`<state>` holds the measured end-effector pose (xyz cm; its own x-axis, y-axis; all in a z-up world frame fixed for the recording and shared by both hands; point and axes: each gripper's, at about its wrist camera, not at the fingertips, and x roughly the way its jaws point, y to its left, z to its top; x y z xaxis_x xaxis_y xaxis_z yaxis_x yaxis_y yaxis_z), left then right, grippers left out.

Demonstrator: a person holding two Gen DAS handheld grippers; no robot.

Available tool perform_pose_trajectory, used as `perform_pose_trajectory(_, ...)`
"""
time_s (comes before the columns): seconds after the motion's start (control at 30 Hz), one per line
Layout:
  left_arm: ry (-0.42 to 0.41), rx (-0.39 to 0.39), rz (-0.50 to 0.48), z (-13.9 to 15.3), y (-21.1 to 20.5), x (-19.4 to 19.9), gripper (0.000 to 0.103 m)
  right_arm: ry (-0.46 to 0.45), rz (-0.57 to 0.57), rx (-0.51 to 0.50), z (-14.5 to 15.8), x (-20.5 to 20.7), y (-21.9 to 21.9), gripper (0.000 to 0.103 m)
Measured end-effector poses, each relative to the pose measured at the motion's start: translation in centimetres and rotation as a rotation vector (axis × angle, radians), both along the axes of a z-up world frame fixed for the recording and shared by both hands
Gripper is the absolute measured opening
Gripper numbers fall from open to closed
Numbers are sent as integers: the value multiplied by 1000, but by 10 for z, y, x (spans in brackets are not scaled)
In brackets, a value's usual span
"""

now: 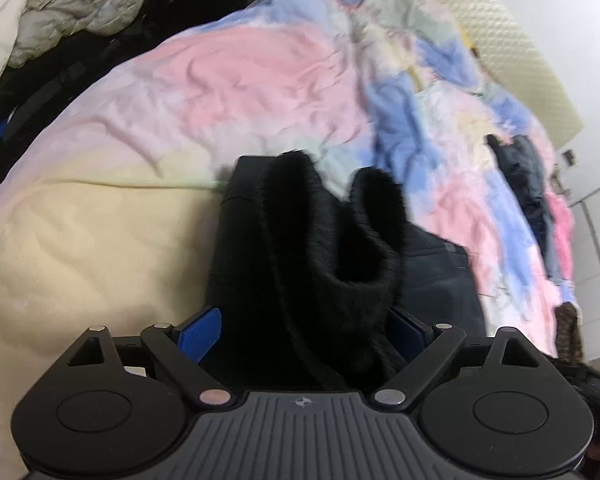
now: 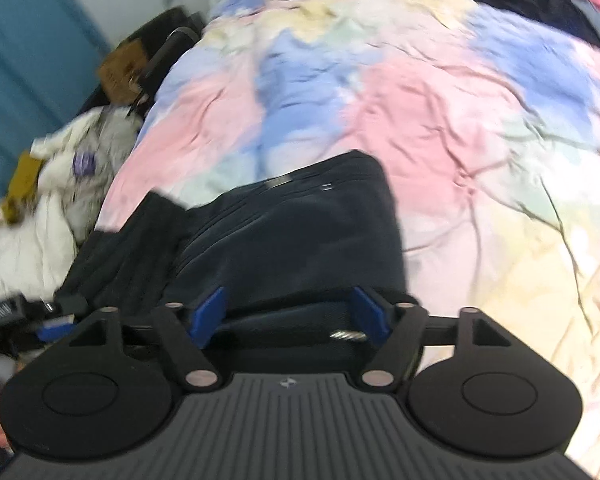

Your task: Fold clothes

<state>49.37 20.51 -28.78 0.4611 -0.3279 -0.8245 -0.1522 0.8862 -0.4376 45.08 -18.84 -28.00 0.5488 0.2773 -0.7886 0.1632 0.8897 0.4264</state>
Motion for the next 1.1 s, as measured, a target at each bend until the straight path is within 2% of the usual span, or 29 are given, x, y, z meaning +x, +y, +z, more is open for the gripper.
perform_pose_trajectory(0.03,14,-11,3,-7,1,5,91,8,-19,15,-5,2,-8,81)
perform_pose_trajectory(0.17,56,-24,0,-34,7,22,103,29,-63,55,-27,16,-27,90)
perform_pose_trajectory(0.27,91,-54,-6,-51,12,32,103,54,-61,57,-45,29,-34,95)
perform_pose_trajectory(0.43,146,-69,-42,-79,11,50,103,125,-63,125,-77,39,-42,96)
perform_pose_trajectory(0.6,173,-90,-49,-95,10,62,103,150,-44,219,-94,44,-40,96)
perform_pose_trajectory(0.7,188,-91,-53,-96,8,65,97,162,-34,229,-98,48,-33,93)
perform_pose_trajectory(0.73,190,-88,-56,-95,7,66,92,166,-32,220,-97,50,-30,88)
perform_pose_trajectory(0.77,186,-92,-60,-93,6,66,85,170,-31,213,-97,51,-28,77)
perform_pose_trajectory(0.87,177,-91,-66,-89,5,65,72,174,-34,186,-95,50,-23,68)
perform_pose_trajectory(0.97,157,-54,-82,-81,-2,63,63,170,-39,157,-89,47,-20,41)
perform_pose_trajectory(1.03,143,-28,-94,-73,-8,62,58,166,-52,154,-82,44,-21,27)
perform_pose_trajectory(1.1,127,-16,-105,-63,-12,60,54,157,-54,136,-72,42,-17,22)
